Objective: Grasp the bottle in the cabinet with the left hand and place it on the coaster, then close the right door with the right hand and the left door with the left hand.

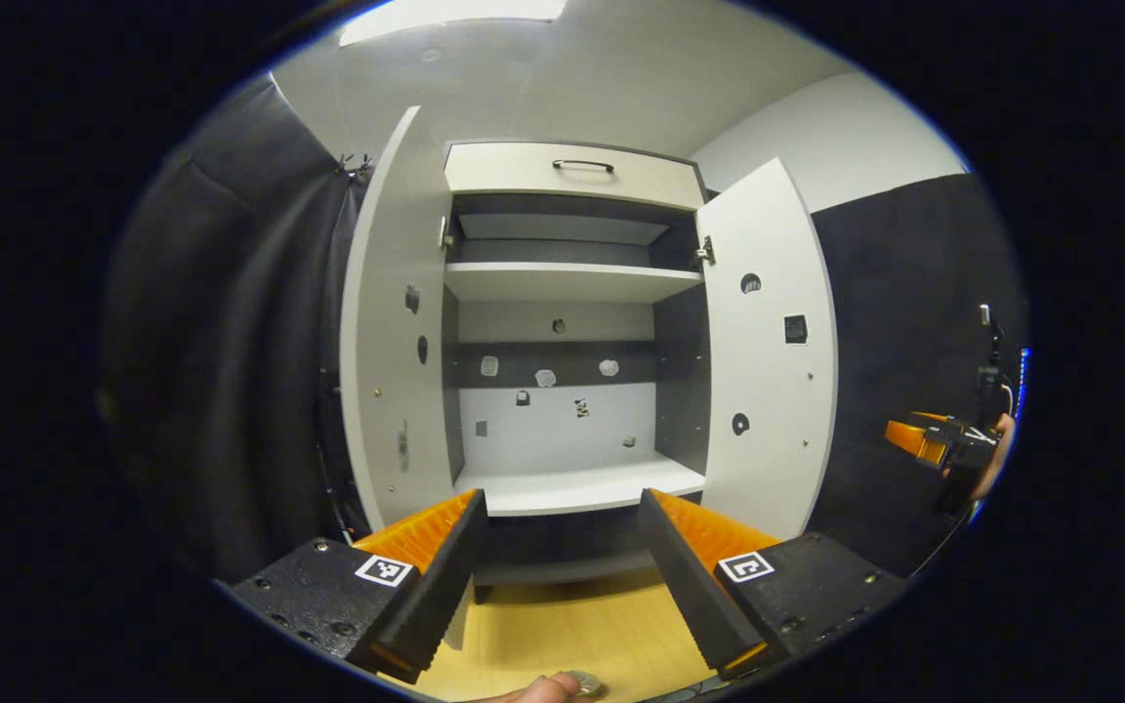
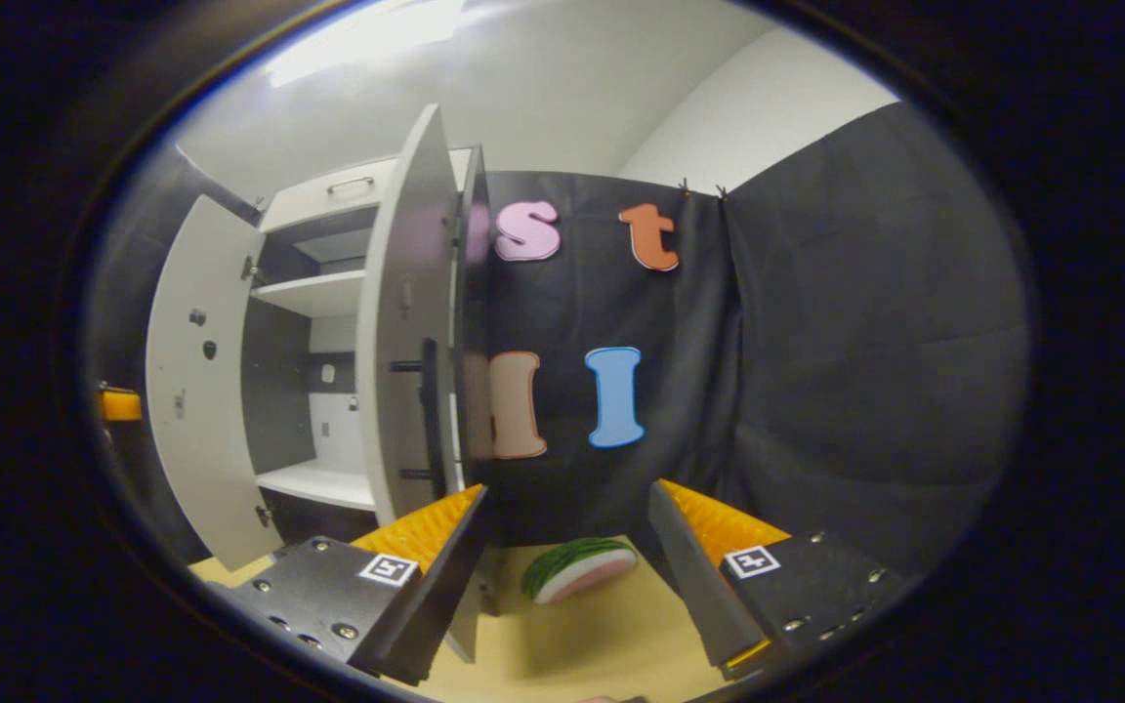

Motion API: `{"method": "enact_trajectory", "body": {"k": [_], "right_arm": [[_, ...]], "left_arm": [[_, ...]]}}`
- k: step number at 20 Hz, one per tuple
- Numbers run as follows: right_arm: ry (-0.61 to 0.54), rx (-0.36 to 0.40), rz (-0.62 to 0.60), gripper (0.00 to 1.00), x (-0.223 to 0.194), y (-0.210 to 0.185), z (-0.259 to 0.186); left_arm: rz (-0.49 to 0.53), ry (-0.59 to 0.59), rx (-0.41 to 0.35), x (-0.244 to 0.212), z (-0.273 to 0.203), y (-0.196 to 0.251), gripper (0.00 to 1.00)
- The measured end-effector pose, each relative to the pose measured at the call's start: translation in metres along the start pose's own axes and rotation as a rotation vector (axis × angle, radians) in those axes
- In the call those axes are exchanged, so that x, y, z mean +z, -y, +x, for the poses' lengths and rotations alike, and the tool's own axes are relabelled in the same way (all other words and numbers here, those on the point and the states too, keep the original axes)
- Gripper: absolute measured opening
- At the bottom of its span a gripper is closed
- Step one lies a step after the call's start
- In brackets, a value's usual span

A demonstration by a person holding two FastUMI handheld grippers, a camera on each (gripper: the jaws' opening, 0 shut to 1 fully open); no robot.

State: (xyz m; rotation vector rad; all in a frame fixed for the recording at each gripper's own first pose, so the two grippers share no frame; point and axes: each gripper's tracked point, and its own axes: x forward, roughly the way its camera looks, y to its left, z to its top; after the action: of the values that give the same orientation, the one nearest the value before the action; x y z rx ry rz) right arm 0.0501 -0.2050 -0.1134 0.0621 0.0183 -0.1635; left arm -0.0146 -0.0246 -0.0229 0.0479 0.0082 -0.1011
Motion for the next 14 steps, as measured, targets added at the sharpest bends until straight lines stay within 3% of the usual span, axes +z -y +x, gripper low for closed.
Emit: {"method": "enact_trajectory", "body": {"k": [4, 7, 11, 14], "right_arm": [[-0.045, -0.025, -0.027, 0.98, -0.012, 0.023, 0.046], [-0.066, -0.091, -0.008, 0.98, -0.017, 0.039, 0.074], [-0.047, -0.073, -0.017, 0.99, -0.001, 0.014, 0.100], [-0.034, -0.001, -0.015, 0.98, 0.012, -0.023, 0.113]], "left_arm": [[0.061, 0.007, 0.018, 0.014, -0.027, -0.022, 0.98], [0.064, -0.028, 0.082, 0.006, -0.051, -0.049, 0.98], [0.018, -0.071, 0.087, -0.020, -0.075, -0.068, 0.98], [0.033, -0.038, 0.055, -0.018, -0.085, -0.069, 1.00]]}}
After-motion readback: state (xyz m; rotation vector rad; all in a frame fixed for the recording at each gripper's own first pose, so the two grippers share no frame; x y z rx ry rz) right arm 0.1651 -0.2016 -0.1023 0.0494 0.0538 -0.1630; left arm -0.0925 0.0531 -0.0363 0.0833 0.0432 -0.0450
